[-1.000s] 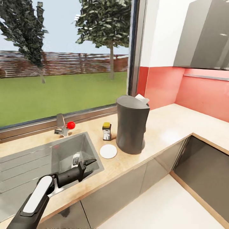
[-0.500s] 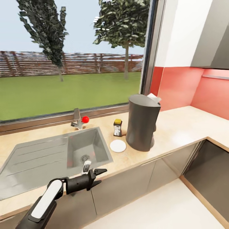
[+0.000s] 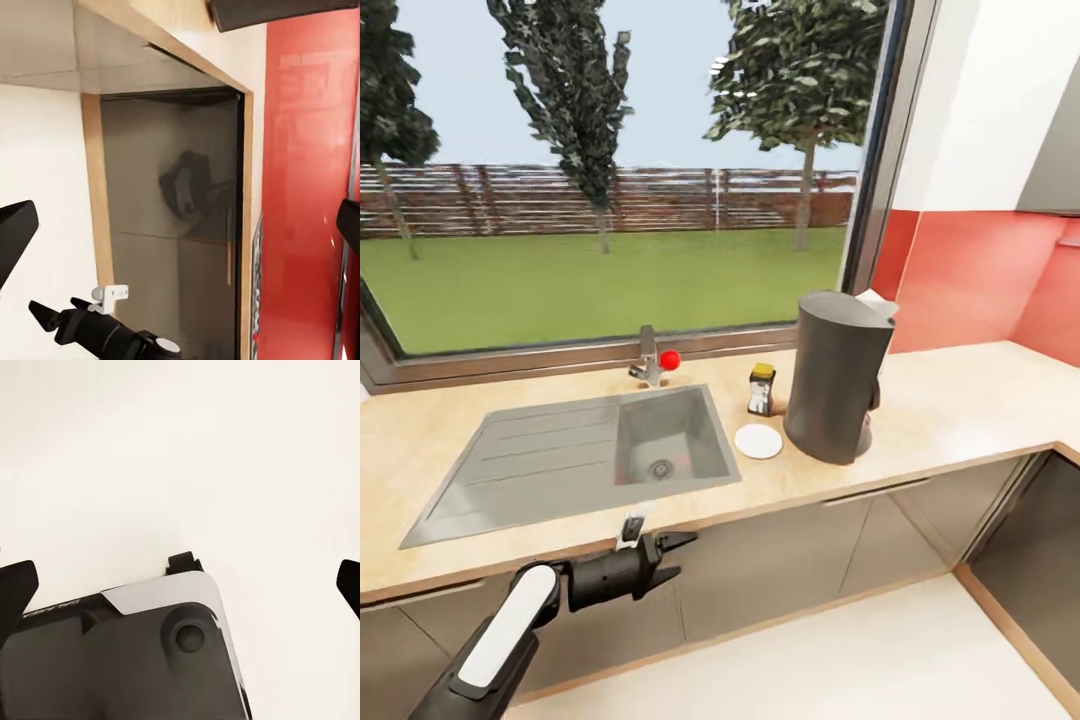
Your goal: Set up a coffee station on the kitchen countertop: keep the coffee maker on the countertop, move the bottle of coffee from the kitchen shelf to the counter next to the coffee maker, place a paper coffee filter on top of the coffee maker, put the saucer next to the coffee maker with the coffee cup on the saucer, and place the electric kettle next to the coffee maker.
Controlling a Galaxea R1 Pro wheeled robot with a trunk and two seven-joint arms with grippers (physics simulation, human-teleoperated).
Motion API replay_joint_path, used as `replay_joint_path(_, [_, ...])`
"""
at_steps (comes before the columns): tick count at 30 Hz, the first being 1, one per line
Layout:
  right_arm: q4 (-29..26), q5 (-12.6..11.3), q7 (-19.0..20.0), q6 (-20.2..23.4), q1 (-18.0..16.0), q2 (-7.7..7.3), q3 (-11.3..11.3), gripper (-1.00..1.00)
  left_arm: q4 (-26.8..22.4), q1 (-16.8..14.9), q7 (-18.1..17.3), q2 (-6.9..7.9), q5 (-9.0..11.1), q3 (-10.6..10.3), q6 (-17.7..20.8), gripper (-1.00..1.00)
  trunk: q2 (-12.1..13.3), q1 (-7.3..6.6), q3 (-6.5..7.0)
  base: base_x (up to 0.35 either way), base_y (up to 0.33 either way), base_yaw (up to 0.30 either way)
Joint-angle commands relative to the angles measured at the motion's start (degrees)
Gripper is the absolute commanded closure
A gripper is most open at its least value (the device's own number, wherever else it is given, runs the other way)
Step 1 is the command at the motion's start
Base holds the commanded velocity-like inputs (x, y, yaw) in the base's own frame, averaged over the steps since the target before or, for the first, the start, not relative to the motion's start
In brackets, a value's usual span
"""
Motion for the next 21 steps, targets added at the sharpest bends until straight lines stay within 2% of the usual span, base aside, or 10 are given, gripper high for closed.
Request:
replay_joint_path(1, [0.0,0.6,-0.1,0.1,0.0,0.01,-0.5,-1.00,0.1,0.0,-0.1,0.06,-0.1,-0.2,0.1,-1.00,-0.1,0.03,-0.12,-0.031,-0.012,0.275])
replay_joint_path(4, [0.0,0.6,-0.1,0.1,0.0,0.01,-0.5,-1.00,0.5,1.7,-0.1,0.72,-1.2,-0.6,0.1,-1.00,-0.1,0.03,-0.12,-0.015,-0.006,0.275])
replay_joint_path(7, [0.0,0.6,-0.1,0.1,0.0,0.01,-0.5,-1.00,0.7,5.0,-0.1,1.39,-5.2,-1.1,0.0,-1.00,-0.1,0.03,-0.12,-0.005,-0.002,0.276])
replay_joint_path(10, [0.0,0.6,-0.1,0.1,0.0,0.01,-0.5,-1.00,2.2,9.4,0.1,1.79,-12.5,-1.3,-0.5,-1.00,-0.1,0.03,-0.12,-0.001,-0.001,0.244])
replay_joint_path(11, [0.0,0.6,-0.1,0.1,0.0,0.01,-0.5,-1.00,2.8,10.1,0.1,1.84,-13.9,-1.3,-0.5,-1.00,-0.1,0.03,-0.12,-0.001,0.000,0.158])
replay_joint_path(13, [0.0,0.6,-0.2,0.1,0.0,0.01,-0.5,-1.00,6.7,12.0,0.1,1.88,-19.8,-1.3,-0.9,-1.00,-0.1,0.03,-0.12,0.000,0.000,0.083])
replay_joint_path(14, [0.0,0.6,-0.2,0.1,0.0,-0.01,-0.5,-1.00,8.0,12.2,0.1,1.86,-21.3,-1.4,-1.1,-1.00,-0.1,0.03,-0.12,0.000,0.000,0.052])
replay_joint_path(16, [0.0,0.6,-0.2,0.1,0.0,-0.04,-0.5,-1.00,14.9,12.9,0.1,1.66,-27.1,-1.4,-2.9,-1.00,-0.1,0.03,-0.12,0.000,0.000,0.027])
replay_joint_path(19, [0.0,0.6,-0.2,0.1,0.0,-0.06,-0.5,-1.00,22.9,13.2,0.0,1.30,-31.9,-1.5,-6.8,-1.00,-0.1,0.03,-0.12,0.000,0.000,0.012])
replay_joint_path(21, [0.0,0.6,-0.3,0.1,0.0,-0.05,-0.5,-1.00,30.7,13.3,0.0,1.12,-36.0,-2.9,-11.5,-1.00,-0.1,0.03,-0.12,0.000,0.000,0.005])
